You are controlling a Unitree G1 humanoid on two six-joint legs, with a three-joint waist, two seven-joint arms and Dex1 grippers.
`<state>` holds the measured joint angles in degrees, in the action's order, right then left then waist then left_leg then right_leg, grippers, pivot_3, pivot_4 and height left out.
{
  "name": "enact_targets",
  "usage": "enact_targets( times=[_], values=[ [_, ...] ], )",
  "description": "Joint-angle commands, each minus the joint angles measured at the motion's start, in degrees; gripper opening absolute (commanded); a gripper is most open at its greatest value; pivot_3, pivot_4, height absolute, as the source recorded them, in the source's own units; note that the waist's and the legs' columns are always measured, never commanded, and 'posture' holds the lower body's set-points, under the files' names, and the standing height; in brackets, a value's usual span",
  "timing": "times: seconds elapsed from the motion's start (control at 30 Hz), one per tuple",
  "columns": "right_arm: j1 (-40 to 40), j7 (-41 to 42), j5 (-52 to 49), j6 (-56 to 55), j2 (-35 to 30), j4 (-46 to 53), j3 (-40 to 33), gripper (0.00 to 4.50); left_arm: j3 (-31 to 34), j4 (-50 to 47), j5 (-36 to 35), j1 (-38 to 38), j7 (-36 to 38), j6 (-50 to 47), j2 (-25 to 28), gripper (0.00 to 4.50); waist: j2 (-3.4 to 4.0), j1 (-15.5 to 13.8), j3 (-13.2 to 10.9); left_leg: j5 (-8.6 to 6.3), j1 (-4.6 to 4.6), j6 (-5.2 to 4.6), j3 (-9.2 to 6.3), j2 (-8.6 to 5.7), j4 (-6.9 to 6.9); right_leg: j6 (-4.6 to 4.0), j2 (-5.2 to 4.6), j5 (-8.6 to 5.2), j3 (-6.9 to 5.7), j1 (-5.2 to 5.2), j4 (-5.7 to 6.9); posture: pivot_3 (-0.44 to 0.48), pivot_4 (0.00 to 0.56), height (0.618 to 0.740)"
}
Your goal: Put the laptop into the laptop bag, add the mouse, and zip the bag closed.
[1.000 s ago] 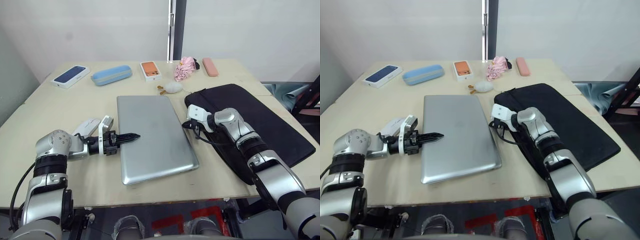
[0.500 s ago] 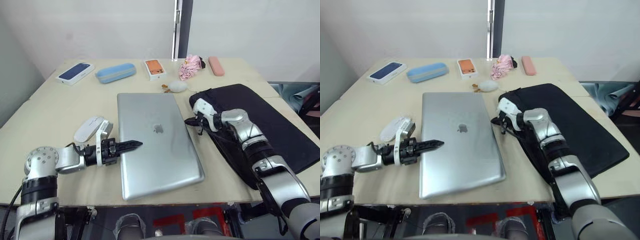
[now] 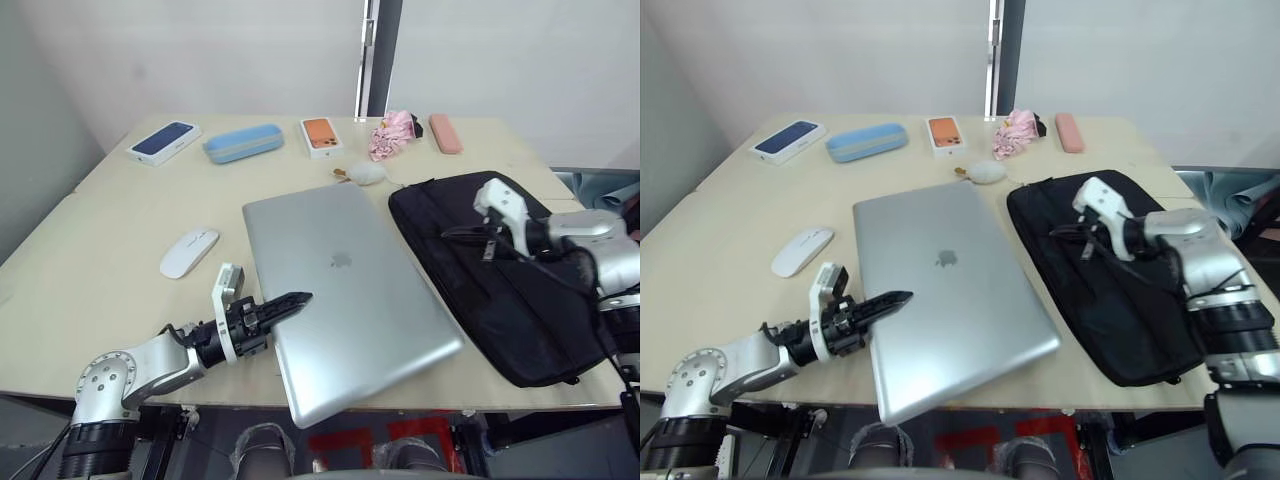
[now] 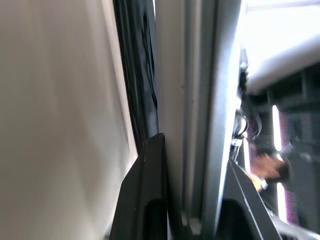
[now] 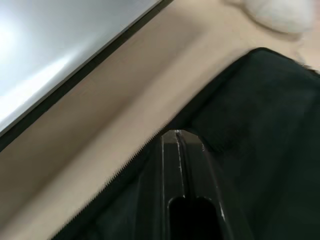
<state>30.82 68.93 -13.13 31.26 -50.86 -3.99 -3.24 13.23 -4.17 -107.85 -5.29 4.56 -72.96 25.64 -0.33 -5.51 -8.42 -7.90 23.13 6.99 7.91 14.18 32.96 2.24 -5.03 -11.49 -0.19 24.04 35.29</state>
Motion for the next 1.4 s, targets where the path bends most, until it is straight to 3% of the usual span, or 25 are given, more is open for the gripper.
enact_targets(
  times=[0.03, 0.3, 0.4, 0.73, 1.0, 1.1, 1.4],
  values=[
    [-1.65, 2.8, -3.55, 2.92, -5.76, 4.44, -4.19, 0.84, 0.14, 0.86, -5.15, -2.25, 5.85, 0.09, 0.51, 0.31, 0.01, 0.36, 0.0, -0.03, -0.08, 0.05, 0.04, 0.03, 0.0, 0.08, 0.04, 0.0, 0.06, -0.01, 0.05, 0.0, 0.15, 0.74],
    [-5.19, 4.82, -8.6, 8.16, -13.5, 11.32, -7.48, 3.62, -3.89, 7.41, -3.28, -5.15, 7.2, -0.41, 3.29, 0.31, 0.03, 0.13, 0.0, -0.05, -0.28, 0.05, 0.26, 0.01, 0.25, 0.23, -0.02, -0.01, 0.36, -0.02, 0.38, 0.0, 0.15, 0.74],
    [-5.78, 5.11, -10.91, 10.3, -15.13, 13.33, -8.54, 4.41, -4.58, 8.44, -2.51, -5.75, 8.03, -0.26, 3.26, 0.31, 0.03, 0.06, 0.0, -0.02, -0.28, -0.04, 0.26, 0.0, 0.29, 0.23, -0.04, -0.01, 0.37, -0.02, 0.41, 0.0, 0.15, 0.74],
    [0.06, 8.32, -20.96, 20.11, -22.23, 15.74, -9.18, 4.41, -5.62, 9.67, 0.52, -6.45, 9.88, -0.83, 3.47, 0.31, 0.06, 0.01, 0.0, 0.0, -0.3, -0.11, 0.26, -0.01, 0.46, 0.23, -0.06, -0.01, 0.39, -0.04, 0.58, 0.0, 0.15, 0.74],
    [-3.13, 0.07, -18.54, 16.99, -16.89, 19.8, -6.61, 4.41, -5.71, 10.01, 1.57, -5.94, 10.5, -1.33, 3.71, 0.31, 0.07, 0.02, 0.02, -0.02, -0.29, -0.11, 0.26, -0.02, 0.65, 0.23, -0.09, -0.01, 0.45, -0.01, 0.8, 0.0, 0.15, 0.74],
    [-3.63, -7.5, -13.45, 14.32, -11.87, 20.51, -1.96, 4.41, -5.5, 9.95, 2.49, -5.89, 10.89, -1.24, 3.6, 0.31, 0.07, 0.21, 0.07, -0.04, -0.32, -0.09, 0.25, 0.0, 0.71, 0.23, -0.08, -0.01, 0.45, -0.03, 0.85, 0.0, 0.15, 0.74],
    [-3.86, -18.72, -6.7, 14.63, -0.97, 21.56, 7.58, 4.41, -4.93, 10.87, 6.01, -6.36, 9.65, 1.04, 1.64, 0.31, 0.17, 0.17, 0.12, -0.05, -0.3, -0.05, 0.26, -0.04, 0.72, 0.23, -0.1, -0.01, 0.47, -0.01, 0.89, 0.0, 0.15, 0.74]
  ],
)
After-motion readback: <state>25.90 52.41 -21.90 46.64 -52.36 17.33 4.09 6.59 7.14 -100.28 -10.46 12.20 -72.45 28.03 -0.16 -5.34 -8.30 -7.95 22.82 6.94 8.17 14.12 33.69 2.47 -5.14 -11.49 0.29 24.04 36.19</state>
